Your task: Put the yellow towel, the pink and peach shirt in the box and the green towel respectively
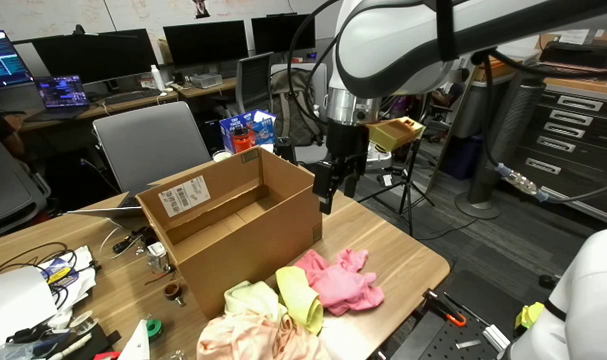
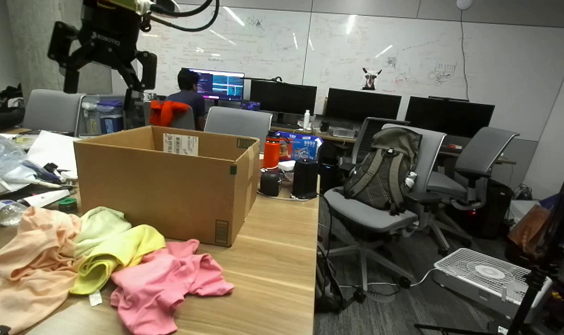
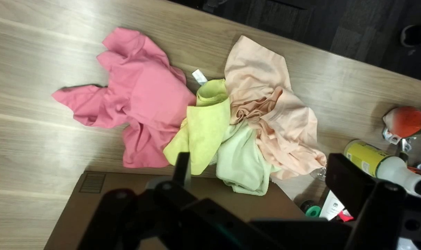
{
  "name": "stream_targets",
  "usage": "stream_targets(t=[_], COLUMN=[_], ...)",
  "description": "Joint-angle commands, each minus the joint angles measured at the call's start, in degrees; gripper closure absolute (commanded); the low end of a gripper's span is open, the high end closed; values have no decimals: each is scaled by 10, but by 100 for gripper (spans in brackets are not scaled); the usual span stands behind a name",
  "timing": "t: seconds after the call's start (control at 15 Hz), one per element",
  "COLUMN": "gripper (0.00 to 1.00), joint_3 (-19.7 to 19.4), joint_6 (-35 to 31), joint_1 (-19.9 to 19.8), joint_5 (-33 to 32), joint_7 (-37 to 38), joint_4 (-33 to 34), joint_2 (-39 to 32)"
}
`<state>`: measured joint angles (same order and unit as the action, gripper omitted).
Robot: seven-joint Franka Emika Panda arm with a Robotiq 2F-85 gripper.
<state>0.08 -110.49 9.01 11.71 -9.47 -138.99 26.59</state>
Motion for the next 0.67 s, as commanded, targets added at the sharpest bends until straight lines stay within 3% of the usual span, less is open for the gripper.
stream_targets(t=[0.0,0.47,0.6], gripper=[0,0,0], joint_3=[6,6,20], joint_6=[2,2,-31], joint_1=[-7,-7,-7], joint_5=[3,3,-13], joint_7=[-2,-2,3], joint_4=[1,1,-2], joint_2=[0,0,-18])
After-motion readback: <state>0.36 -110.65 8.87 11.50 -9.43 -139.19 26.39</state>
